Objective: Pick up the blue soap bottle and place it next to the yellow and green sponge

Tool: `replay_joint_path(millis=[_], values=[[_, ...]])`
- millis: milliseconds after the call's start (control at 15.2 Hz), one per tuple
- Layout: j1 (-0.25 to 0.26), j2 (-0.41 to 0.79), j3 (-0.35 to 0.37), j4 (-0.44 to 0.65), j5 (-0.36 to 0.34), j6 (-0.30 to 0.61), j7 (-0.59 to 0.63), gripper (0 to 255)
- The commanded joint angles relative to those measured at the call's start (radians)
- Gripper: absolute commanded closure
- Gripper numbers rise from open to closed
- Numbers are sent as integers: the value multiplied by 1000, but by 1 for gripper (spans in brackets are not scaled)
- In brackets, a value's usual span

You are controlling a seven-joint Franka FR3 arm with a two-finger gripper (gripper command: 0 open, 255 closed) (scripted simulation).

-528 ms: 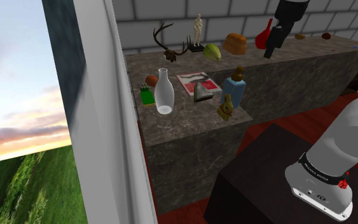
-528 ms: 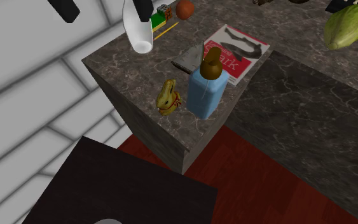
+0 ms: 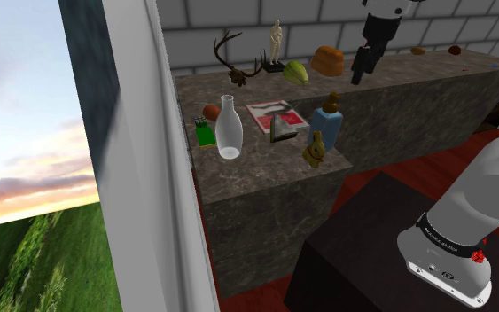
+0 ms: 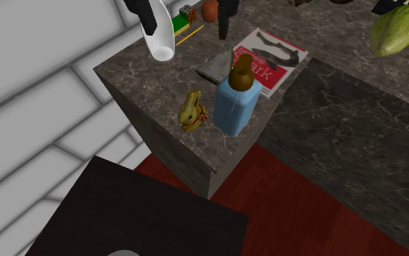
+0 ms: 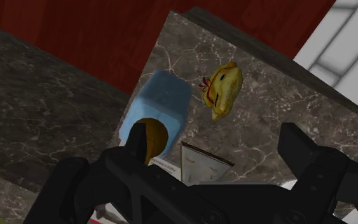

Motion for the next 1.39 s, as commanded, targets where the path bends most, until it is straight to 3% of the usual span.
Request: replay_joint_path(millis=[0,660,1320], values=[[-5,72,-29,21,3,47,-24,0],[-18,436,-152,181,79,212,-168,0],[-19,469,-157,111,83,315,-172,0]])
